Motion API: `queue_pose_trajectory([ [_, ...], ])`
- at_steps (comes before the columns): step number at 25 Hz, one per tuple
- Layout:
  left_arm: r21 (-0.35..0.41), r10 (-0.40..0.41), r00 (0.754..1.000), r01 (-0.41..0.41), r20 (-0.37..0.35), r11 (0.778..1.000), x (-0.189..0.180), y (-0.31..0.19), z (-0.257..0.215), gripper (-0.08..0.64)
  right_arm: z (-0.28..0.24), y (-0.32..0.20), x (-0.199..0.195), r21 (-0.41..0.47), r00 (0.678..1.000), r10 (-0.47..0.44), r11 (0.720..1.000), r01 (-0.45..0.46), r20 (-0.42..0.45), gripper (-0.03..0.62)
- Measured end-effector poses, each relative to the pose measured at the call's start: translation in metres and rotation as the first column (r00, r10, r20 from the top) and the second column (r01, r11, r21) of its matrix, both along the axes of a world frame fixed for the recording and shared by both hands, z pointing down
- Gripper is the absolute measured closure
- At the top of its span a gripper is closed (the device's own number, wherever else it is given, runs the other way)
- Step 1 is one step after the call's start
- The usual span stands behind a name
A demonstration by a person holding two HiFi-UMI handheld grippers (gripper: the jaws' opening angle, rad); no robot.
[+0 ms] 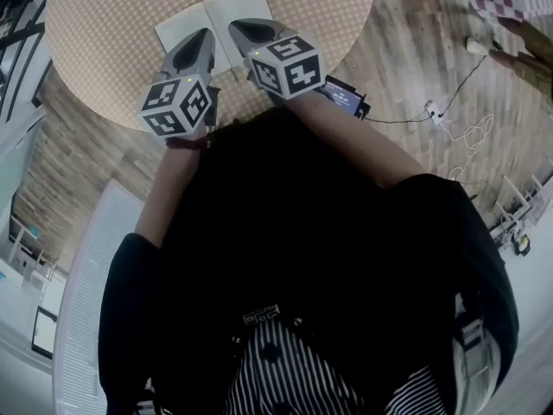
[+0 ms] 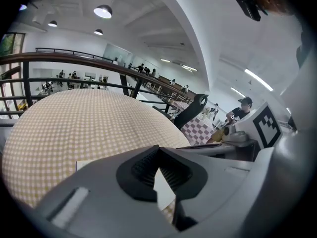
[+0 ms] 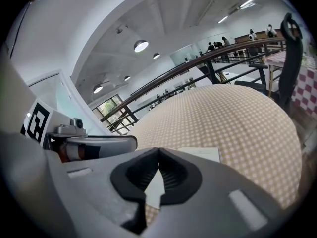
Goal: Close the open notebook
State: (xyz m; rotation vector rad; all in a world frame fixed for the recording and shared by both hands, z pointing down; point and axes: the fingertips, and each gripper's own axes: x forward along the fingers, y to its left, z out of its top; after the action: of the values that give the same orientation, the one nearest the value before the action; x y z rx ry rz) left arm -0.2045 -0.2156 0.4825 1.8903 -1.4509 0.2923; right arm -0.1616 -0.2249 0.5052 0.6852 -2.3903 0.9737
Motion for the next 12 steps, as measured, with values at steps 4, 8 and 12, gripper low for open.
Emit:
queue_pose_trajectory([
  [4,-0.048,0.018,1.000,-0.018,-0.004,0.999,-0.002,-0.006,0.031,0.555,0.020,-0.009,0.003,-0.010,0.999,0.021,1.000,-0.021,-0.033,0.591],
  [8,-0.111,0.046,0.999,-0.047,-0.010,0.993,0.002,-0.007,0.059,0.555,0.044,-0.013,0.015,-0.029,0.996,0.036,0.999,-0.039,-0.078,0.591],
  [12,-0.132,0.072,0.997,-0.076,-0.031,0.988,0.006,-0.015,0.072,0.555,0.065,-0.019,0.027,-0.037,0.990,0.057,0.997,-0.063,-0.127,0.589],
])
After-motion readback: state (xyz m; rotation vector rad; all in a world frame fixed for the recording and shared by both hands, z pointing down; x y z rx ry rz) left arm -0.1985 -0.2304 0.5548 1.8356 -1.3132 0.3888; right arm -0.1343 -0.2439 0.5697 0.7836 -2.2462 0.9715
